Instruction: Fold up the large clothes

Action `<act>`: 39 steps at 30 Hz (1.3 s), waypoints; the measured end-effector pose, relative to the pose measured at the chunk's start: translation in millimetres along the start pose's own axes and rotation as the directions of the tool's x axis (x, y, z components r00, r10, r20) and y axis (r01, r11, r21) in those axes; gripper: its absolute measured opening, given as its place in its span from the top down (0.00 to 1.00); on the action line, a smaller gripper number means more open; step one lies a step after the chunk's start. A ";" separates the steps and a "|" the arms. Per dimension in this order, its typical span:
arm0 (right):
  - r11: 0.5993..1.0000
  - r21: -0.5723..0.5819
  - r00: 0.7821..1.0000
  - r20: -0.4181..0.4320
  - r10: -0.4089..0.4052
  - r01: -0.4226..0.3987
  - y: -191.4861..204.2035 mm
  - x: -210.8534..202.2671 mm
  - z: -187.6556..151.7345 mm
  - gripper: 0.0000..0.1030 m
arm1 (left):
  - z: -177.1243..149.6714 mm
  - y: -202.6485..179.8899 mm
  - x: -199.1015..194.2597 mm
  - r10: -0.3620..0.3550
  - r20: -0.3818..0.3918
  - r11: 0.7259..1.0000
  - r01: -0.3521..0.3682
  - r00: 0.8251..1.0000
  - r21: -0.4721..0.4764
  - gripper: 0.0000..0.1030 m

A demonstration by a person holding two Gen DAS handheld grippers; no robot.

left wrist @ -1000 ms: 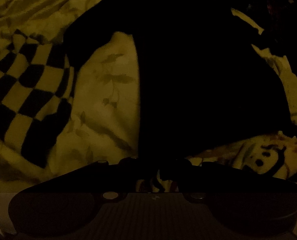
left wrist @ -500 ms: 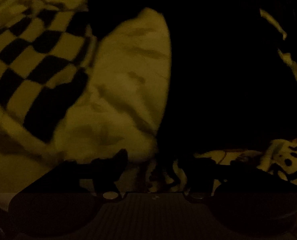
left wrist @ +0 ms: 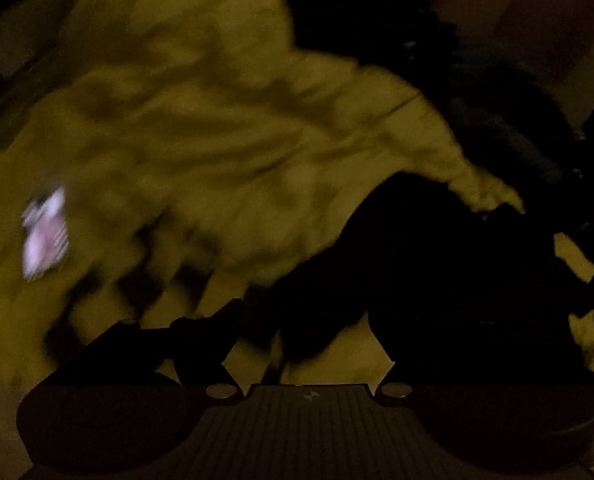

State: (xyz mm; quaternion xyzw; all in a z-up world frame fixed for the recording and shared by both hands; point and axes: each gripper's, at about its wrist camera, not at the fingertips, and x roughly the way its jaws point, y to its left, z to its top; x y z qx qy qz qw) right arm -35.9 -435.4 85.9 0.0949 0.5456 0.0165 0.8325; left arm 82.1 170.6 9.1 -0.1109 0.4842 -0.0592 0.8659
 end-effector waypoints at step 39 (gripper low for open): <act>0.296 0.931 0.894 0.310 -0.323 -0.216 -236.2 93.9 37.5 0.93 | -41.9 -74.1 98.9 -0.002 -0.395 0.989 0.060 0.919 0.135 0.00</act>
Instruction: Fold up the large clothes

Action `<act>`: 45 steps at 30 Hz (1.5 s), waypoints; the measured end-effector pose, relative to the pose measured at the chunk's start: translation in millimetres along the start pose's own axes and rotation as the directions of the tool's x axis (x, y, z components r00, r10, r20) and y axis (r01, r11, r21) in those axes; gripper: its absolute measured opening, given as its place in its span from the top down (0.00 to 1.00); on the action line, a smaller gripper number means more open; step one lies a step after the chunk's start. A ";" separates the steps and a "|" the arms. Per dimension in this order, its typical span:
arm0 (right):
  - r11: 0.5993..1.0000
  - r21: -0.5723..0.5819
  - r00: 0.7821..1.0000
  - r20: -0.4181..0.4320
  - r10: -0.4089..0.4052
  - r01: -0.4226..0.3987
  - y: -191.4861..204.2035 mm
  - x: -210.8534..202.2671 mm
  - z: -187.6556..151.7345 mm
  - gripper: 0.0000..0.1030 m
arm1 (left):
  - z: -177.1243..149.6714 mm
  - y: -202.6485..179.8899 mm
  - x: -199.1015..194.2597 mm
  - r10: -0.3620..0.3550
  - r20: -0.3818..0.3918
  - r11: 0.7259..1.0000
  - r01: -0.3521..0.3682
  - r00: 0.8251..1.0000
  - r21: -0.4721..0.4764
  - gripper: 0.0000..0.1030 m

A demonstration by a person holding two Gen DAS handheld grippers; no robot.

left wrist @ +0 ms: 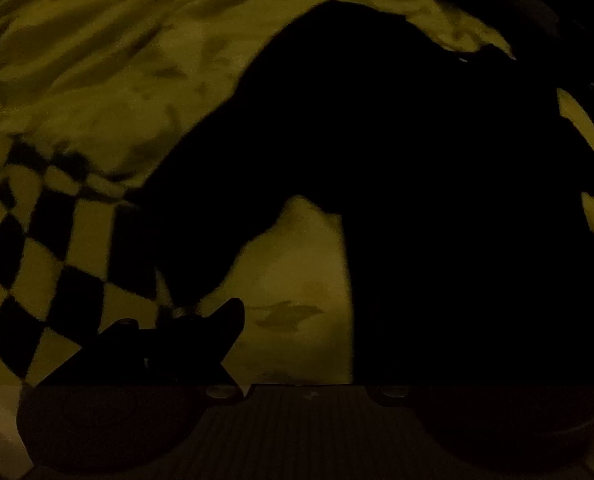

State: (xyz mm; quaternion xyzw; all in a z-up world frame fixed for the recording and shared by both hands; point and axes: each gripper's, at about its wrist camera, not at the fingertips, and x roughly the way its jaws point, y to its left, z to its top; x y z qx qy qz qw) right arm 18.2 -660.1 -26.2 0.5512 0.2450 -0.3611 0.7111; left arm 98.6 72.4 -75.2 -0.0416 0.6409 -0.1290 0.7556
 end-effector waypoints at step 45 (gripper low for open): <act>0.851 -0.095 0.634 -0.711 0.306 -0.517 143.8 -16.5 -117.1 0.93 | -10.0 -75.6 -20.2 0.009 0.082 1.000 -0.010 0.997 0.013 0.00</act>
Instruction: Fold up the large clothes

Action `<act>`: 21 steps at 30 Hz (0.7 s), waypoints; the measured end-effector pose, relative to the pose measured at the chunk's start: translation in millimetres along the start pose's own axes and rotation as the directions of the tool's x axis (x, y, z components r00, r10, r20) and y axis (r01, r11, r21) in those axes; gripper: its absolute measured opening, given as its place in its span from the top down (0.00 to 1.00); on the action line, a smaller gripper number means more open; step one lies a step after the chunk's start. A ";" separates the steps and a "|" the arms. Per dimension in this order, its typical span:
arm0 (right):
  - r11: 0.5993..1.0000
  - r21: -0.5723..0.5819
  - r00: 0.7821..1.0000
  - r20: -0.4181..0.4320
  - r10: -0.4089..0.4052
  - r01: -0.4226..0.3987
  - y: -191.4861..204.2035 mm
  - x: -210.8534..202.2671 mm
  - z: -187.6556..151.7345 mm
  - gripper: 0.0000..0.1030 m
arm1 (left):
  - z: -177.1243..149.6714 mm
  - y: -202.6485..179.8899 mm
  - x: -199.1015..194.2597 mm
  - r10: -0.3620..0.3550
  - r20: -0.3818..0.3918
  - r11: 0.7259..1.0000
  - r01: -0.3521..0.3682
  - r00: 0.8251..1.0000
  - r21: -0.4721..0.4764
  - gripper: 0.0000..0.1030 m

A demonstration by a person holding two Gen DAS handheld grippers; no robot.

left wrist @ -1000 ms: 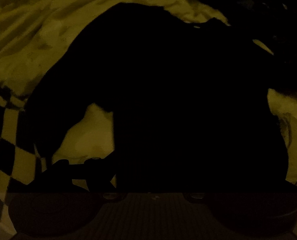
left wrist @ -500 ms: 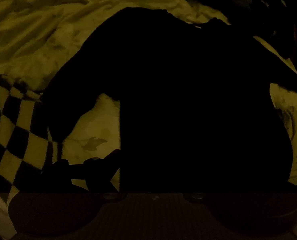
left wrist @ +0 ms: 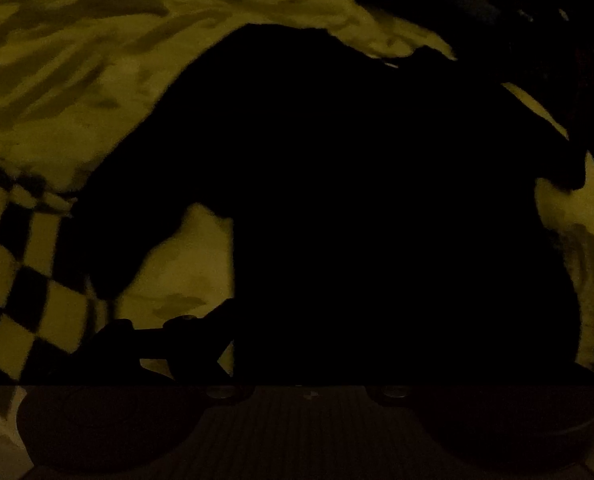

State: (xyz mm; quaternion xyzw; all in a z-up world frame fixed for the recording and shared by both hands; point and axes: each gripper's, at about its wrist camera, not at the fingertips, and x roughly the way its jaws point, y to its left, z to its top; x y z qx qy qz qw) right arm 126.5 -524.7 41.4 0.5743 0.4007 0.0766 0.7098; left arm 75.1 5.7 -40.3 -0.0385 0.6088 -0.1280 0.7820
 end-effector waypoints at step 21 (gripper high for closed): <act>0.991 0.015 0.910 -0.399 -0.114 0.131 42.0 297.4 -172.5 0.93 | -20.9 101.0 9.1 0.049 -0.035 0.980 -0.054 0.998 -0.191 0.00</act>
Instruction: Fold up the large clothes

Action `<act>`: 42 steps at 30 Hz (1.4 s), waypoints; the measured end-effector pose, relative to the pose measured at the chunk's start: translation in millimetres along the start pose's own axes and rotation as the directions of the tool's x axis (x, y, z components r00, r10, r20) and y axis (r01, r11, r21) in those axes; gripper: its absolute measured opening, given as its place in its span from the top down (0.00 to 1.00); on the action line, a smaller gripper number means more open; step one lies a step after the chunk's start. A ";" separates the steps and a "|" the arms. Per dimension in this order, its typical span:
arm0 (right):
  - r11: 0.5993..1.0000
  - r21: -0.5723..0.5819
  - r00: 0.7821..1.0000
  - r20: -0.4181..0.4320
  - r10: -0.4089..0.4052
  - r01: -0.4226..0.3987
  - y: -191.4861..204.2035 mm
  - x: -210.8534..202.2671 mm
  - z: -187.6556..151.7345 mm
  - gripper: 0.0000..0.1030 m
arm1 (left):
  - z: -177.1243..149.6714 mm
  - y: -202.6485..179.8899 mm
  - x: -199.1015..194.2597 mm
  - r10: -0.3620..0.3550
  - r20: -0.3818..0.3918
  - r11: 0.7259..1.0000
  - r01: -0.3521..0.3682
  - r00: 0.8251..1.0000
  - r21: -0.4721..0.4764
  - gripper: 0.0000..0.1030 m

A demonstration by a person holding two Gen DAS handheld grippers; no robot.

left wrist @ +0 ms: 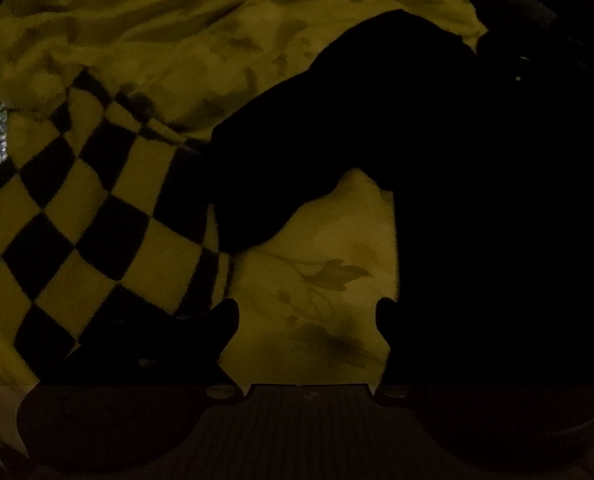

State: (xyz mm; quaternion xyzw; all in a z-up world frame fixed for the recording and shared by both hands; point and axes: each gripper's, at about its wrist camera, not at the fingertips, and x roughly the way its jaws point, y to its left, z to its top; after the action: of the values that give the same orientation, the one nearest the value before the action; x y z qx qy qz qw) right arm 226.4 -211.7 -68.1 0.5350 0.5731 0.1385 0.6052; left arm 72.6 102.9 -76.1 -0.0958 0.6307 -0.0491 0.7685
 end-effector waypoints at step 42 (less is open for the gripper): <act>0.906 0.109 0.803 0.429 -0.414 0.409 -120.0 -232.3 -63.5 0.29 | 136.3 -101.9 66.7 -0.029 0.162 0.974 -0.008 0.986 0.225 0.54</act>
State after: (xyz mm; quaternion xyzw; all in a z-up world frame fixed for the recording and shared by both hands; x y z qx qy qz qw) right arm 48.7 -408.7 -23.7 0.4187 0.5234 -0.1243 0.7316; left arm 223.9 1.8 -93.5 -0.0151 0.5551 -0.1163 0.8235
